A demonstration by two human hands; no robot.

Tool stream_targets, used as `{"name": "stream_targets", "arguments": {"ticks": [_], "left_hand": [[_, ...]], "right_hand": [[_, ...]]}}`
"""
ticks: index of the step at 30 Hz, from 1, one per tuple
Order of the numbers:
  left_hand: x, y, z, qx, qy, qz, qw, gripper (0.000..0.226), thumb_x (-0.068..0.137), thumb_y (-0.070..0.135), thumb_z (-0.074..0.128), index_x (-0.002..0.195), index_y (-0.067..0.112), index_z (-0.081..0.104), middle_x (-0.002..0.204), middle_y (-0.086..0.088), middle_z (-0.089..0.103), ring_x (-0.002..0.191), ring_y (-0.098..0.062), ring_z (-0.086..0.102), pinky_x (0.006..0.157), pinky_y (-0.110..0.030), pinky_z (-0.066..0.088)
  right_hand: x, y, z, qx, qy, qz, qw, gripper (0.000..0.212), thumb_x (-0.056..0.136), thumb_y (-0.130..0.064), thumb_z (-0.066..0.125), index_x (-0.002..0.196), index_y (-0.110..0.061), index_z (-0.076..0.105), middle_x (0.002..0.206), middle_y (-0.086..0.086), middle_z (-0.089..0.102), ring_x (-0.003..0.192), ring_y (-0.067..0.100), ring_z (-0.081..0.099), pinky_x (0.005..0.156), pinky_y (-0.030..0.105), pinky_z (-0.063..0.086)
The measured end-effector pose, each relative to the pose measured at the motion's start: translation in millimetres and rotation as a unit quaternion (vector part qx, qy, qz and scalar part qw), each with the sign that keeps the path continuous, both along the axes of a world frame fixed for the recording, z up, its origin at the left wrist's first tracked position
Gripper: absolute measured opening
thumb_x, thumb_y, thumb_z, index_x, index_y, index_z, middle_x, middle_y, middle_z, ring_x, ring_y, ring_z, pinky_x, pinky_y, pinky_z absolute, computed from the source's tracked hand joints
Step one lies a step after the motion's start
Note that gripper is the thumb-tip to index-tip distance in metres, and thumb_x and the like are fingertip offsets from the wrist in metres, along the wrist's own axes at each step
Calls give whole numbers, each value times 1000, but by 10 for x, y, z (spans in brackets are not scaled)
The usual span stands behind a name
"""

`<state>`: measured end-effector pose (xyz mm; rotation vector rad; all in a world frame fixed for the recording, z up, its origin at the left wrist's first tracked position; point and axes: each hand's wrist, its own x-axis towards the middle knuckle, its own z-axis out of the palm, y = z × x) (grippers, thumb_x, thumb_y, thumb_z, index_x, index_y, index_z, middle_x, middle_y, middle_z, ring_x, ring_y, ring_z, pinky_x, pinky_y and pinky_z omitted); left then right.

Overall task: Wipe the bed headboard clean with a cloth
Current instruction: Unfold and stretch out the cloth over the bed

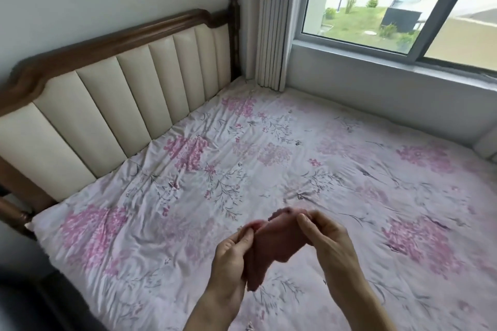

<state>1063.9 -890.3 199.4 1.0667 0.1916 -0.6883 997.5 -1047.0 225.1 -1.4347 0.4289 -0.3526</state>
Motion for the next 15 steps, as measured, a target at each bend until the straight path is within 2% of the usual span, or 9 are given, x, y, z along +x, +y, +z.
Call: {"name": "stream_targets", "arguments": {"ticks": [3,6,8,10,12,15], "left_hand": [[-94,-107,-105,20,23,-6,1000,29,95,22,55,93,5,78,86,-13,74,68,-16,69,50,-26,49],[-198,-297,-210,43,5,-13,999,17,90,12,60,91,2,74,79,-16,63,59,-19,55,48,-27,33],[-289,-418,-191,37,-22,-15,999,5,86,4,64,91,6,67,78,-15,58,59,-21,49,50,-29,31],[-422,-520,-143,46,-66,-15,997,17,84,-4,65,87,12,61,74,-10,62,58,-18,53,49,-27,39],[-565,-554,-72,64,-116,-19,991,26,84,-12,63,90,13,56,73,-9,68,55,-14,61,47,-21,47],[-778,-574,17,83,-178,-51,979,52,85,-17,58,113,27,56,78,-10,75,63,-13,69,53,-20,53]], "right_hand": [[-297,-159,-103,6,33,-52,998,15,92,-21,63,89,-9,72,92,12,76,89,26,71,84,38,54],[-623,-275,-186,3,59,-130,990,14,94,-13,62,84,-14,73,81,11,74,79,25,70,81,39,55],[-783,-341,-207,1,58,-160,985,13,92,-12,64,81,-13,69,78,24,69,72,32,68,78,45,54],[-937,-447,-194,-1,58,-174,983,14,90,-8,67,79,-15,62,81,38,62,66,37,63,68,49,51],[-1080,-539,-197,1,64,-169,984,19,90,-3,66,85,-19,58,81,33,66,64,36,63,62,42,51],[-1338,-671,-198,-29,73,-128,989,35,91,-4,66,113,-30,59,90,10,78,83,18,73,76,26,50]]}}
